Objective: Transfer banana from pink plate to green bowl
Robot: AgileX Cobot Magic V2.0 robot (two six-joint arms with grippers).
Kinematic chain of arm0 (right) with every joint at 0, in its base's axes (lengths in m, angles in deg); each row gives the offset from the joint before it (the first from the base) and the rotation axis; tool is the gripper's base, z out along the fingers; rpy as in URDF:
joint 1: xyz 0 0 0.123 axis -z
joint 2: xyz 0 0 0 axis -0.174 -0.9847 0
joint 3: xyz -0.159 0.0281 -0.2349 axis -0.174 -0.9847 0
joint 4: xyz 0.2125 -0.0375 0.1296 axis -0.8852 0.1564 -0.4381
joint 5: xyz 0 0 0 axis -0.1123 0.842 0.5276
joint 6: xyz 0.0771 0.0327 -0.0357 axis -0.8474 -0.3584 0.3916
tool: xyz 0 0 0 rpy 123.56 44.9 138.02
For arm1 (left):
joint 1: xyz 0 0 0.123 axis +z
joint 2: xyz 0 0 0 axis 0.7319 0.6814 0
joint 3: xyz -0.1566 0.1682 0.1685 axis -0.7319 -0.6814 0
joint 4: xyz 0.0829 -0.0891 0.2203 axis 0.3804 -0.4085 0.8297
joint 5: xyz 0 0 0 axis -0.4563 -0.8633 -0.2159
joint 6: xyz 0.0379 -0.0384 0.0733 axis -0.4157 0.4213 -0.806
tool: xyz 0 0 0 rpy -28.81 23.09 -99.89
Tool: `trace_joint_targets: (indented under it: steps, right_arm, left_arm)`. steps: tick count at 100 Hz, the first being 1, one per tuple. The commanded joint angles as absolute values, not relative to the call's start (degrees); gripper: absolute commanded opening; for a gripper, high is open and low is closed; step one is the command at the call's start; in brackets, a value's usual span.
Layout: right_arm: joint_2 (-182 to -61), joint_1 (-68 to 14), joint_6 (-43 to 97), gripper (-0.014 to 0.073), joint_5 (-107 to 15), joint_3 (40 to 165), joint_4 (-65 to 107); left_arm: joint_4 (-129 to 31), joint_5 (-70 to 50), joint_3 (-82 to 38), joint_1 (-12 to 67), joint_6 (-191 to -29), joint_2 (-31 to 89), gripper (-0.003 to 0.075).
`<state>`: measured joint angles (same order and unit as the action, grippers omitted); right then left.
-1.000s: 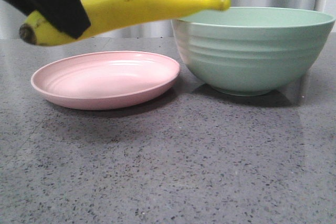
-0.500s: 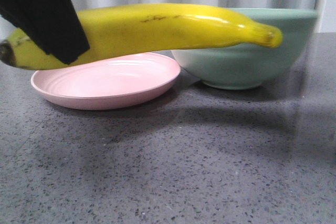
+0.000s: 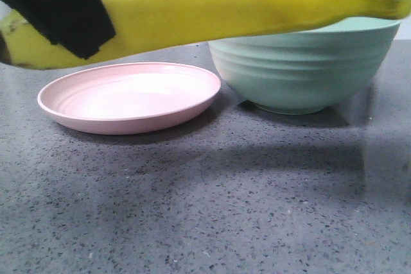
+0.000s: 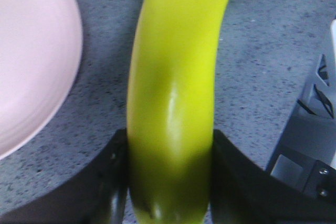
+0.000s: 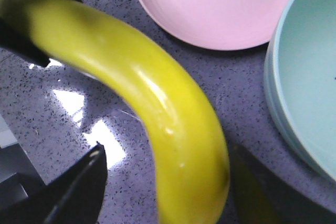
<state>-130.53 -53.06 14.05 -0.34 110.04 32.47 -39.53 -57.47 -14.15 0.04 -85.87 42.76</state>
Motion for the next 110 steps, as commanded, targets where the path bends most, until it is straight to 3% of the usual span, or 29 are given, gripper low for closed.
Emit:
trace_joint_targets:
  steps: [1,35,42,60,68,74,86,102,110]
  right_arm:
    - [-129.51,-53.04,14.65,0.0419,-1.57,111.98,31.97]
    - [-129.51,-53.04,14.65,0.0386,2.22,111.98,31.08]
    - [-129.51,-53.04,14.65,0.0308,2.07,111.98,30.93]
    - [-129.51,-53.04,14.65,0.0012,1.66,111.98,30.93]
    - [-129.51,-53.04,14.65,-0.008,1.61,111.98,30.93]
    - [-129.51,-53.04,14.65,-0.0079,1.52,111.98,30.93]
    - [-129.51,-53.04,14.65,-0.0079,1.36,111.98,30.93]
    - [-129.51,-53.04,14.65,-0.0079,1.0,111.98,30.93]
    - [-129.51,-52.93,14.53,-0.0079,1.0,111.98,31.13]
  left_arm:
    - [-41.72,-54.9,-12.51,-1.36,-86.32,41.13,-0.0019]
    - [-41.97,-54.92,-10.7,-1.68,-86.32,41.13,-0.0019]
    - [-42.2,-55.11,-10.7,-1.68,-86.32,41.13,-0.0019]
    - [-42.6,-55.09,-10.7,-1.68,-86.32,41.13,-0.0018]
    - [-42.6,-55.09,-10.7,-1.68,-86.32,41.13,-0.0018]
    - [-42.6,-55.09,-10.7,-1.68,-86.32,41.13,-0.001]
    - [-42.6,-55.09,-10.7,-1.68,-86.32,41.13,0.0109]
    - [-42.73,-55.59,-10.7,-1.68,-86.22,41.13,0.0416]
    - [-42.82,-55.68,-10.7,-1.68,-85.79,41.13,0.0496]
